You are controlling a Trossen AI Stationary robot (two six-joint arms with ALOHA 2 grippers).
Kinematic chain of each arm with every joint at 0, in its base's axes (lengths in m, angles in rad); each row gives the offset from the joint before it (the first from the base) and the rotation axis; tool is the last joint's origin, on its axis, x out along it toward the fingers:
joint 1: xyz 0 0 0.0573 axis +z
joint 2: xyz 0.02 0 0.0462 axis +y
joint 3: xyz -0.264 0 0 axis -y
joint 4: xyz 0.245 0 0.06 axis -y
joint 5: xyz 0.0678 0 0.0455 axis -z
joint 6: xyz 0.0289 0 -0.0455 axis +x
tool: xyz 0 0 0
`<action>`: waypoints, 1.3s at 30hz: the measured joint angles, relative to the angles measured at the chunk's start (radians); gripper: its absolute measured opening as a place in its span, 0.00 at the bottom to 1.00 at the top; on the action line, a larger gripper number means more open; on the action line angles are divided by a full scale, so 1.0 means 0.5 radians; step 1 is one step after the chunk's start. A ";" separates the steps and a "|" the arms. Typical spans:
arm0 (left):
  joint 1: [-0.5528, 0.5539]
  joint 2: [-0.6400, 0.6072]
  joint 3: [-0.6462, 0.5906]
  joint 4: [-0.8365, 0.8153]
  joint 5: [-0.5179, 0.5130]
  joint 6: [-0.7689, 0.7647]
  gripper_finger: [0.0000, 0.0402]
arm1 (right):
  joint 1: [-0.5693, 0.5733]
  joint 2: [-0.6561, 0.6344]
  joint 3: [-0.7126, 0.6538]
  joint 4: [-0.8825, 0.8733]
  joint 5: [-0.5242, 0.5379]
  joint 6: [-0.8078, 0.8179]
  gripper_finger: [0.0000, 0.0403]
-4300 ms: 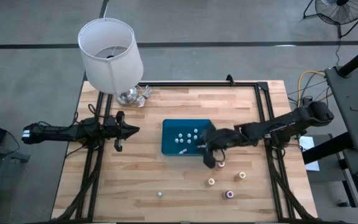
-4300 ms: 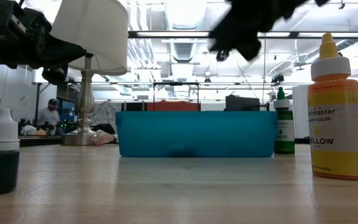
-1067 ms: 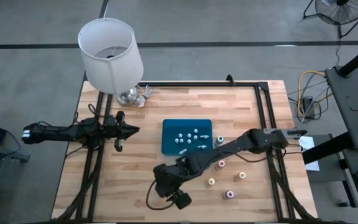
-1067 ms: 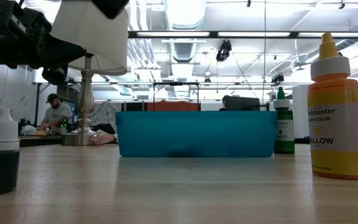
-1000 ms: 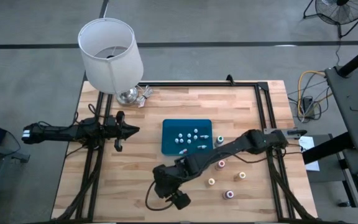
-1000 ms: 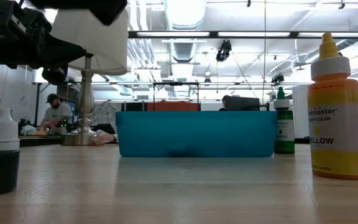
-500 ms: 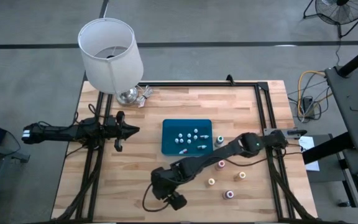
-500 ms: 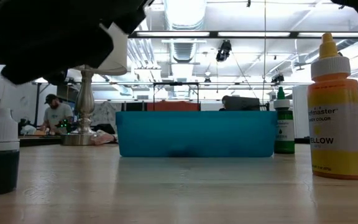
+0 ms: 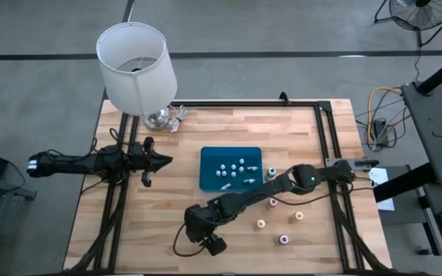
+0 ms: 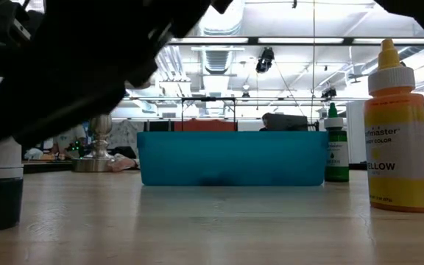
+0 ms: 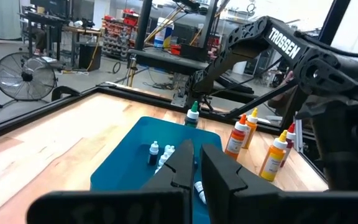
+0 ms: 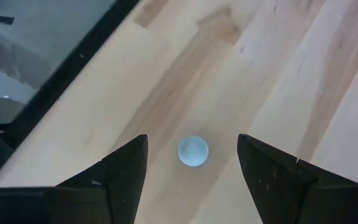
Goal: Pick & Place food coloring
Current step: Put the small blue food coloring bottle into the blue bin
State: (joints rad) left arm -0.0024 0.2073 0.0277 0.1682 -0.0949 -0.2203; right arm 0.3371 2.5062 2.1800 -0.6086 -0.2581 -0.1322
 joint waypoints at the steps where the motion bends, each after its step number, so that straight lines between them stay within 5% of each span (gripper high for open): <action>1: 0.000 0.000 0.000 0.000 0.000 0.000 0.00 | 0.000 0.011 -0.001 -0.002 -0.001 0.002 0.59; 14: 0.000 0.001 0.000 -0.015 0.000 0.000 0.00 | -0.003 0.033 -0.007 0.044 -0.002 0.031 0.56; 39: 0.000 0.001 0.000 -0.024 0.000 0.000 0.00 | -0.003 0.062 -0.022 0.110 -0.009 0.049 0.12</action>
State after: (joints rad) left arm -0.0022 0.2077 0.0277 0.1562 -0.0948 -0.2202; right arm 0.3355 2.5370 2.1689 -0.5537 -0.2626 -0.1078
